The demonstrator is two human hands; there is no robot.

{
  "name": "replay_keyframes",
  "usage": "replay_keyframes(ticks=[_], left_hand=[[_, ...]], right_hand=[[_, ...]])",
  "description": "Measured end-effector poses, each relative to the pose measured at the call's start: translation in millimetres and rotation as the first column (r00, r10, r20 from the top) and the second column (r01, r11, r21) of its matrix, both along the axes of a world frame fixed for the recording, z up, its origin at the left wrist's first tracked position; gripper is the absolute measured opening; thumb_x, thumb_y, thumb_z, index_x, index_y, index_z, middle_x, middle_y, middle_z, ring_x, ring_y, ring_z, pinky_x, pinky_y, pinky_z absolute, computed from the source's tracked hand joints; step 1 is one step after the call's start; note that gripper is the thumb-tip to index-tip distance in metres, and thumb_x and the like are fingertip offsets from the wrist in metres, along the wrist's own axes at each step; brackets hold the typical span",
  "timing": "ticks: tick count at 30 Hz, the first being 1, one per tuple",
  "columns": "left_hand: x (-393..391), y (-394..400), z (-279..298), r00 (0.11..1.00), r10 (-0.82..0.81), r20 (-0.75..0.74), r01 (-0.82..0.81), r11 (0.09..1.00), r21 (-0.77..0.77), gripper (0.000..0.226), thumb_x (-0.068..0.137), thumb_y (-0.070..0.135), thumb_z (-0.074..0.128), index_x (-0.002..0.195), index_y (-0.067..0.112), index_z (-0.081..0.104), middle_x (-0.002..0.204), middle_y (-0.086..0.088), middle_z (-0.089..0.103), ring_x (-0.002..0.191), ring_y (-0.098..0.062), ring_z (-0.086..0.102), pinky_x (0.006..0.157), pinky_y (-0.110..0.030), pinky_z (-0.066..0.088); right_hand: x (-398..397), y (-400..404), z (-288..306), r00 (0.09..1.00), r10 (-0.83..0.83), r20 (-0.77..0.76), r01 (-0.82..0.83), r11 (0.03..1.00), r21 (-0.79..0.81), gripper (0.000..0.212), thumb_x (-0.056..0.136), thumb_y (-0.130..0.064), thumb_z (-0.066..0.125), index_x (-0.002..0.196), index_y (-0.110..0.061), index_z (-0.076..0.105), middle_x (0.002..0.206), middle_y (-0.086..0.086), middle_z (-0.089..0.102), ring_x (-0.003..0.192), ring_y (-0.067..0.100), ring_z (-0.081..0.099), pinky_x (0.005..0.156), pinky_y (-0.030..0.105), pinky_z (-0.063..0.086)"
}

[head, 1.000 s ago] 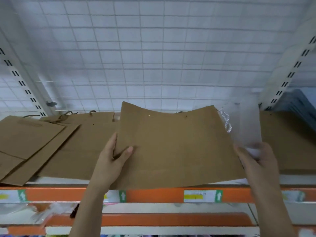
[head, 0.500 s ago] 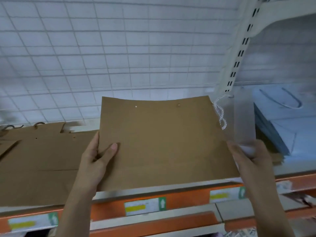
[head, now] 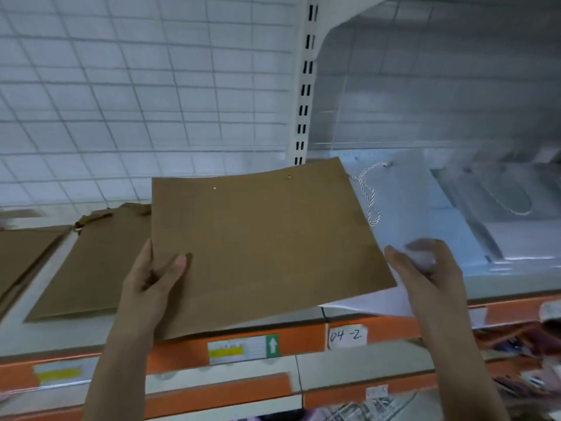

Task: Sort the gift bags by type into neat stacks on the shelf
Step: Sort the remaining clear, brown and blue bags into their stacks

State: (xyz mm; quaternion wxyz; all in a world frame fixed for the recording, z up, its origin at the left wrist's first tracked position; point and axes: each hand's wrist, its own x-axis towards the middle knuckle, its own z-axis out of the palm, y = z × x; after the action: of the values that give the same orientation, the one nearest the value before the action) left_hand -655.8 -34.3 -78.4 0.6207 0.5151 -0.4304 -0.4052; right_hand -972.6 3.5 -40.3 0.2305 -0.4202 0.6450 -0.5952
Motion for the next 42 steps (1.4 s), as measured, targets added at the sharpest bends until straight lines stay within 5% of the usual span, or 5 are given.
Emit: replay_keyframes(ticks=[23, 31, 34, 39, 42], left_hand=[[-149.9, -21.0, 34.2, 1.0, 0.008, -0.03, -0.01, 0.996, -0.089, 0.034, 0.088, 0.015, 0.058, 0.105, 0.045, 0.058, 0.091, 0.028, 0.068, 0.083, 0.009, 0.063, 0.063, -0.011, 0.052], [-272.0, -19.7, 19.5, 0.998, 0.032, -0.046, -0.037, 0.992, -0.117, 0.039, 0.087, 0.015, 0.058, 0.12, 0.035, 0.058, 0.113, 0.011, 0.067, 0.099, -0.006, 0.062, 0.085, -0.027, 0.054], [-291.2, -16.8, 12.9, 0.997, 0.061, -0.047, -0.066, 0.99, -0.123, 0.039, 0.087, 0.012, 0.057, 0.121, 0.031, 0.058, 0.121, 0.002, 0.064, 0.108, -0.013, 0.059, 0.092, -0.031, 0.048], [-296.0, -0.4, 8.0, 0.99, 0.133, 0.039, -0.128, 0.986, -0.11, 0.042, 0.088, 0.013, 0.057, 0.126, 0.031, 0.054, 0.122, 0.005, 0.063, 0.113, -0.017, 0.057, 0.091, -0.039, 0.05], [-296.5, 8.2, 8.3, 0.985, 0.163, 0.066, -0.156, 0.984, -0.09, 0.042, 0.086, 0.017, 0.059, 0.125, 0.031, 0.055, 0.12, 0.01, 0.063, 0.112, -0.014, 0.057, 0.091, -0.028, 0.051]], right_hand=[[-144.3, -28.6, 10.6, 0.996, 0.022, 0.089, -0.011, 0.993, -0.122, 0.017, 0.079, -0.023, 0.07, 0.085, -0.021, 0.054, 0.069, -0.003, 0.057, 0.06, 0.003, 0.053, 0.059, 0.014, 0.044], [-299.9, -59.3, 17.2, 0.99, 0.009, -0.138, -0.011, 1.0, -0.01, 0.026, 0.08, -0.028, 0.069, 0.097, -0.02, 0.051, 0.08, -0.008, 0.06, 0.079, 0.019, 0.056, 0.068, 0.029, 0.04], [-346.8, -80.5, 15.8, 0.96, -0.02, -0.279, 0.047, 0.995, 0.09, 0.042, 0.08, -0.031, 0.069, 0.112, -0.014, 0.048, 0.1, 0.008, 0.064, 0.096, 0.03, 0.057, 0.078, 0.034, 0.041], [-386.3, -112.3, -1.3, 0.831, 0.026, -0.556, 0.169, 0.94, 0.297, 0.062, 0.08, -0.037, 0.067, 0.123, 0.002, 0.043, 0.12, 0.029, 0.054, 0.114, 0.043, 0.049, 0.089, 0.043, 0.04], [-381.6, -118.2, -18.8, 0.681, -0.014, -0.732, 0.305, 0.914, 0.266, 0.066, 0.074, -0.034, 0.074, 0.113, 0.014, 0.049, 0.113, 0.041, 0.047, 0.11, 0.05, 0.044, 0.087, 0.049, 0.041]])
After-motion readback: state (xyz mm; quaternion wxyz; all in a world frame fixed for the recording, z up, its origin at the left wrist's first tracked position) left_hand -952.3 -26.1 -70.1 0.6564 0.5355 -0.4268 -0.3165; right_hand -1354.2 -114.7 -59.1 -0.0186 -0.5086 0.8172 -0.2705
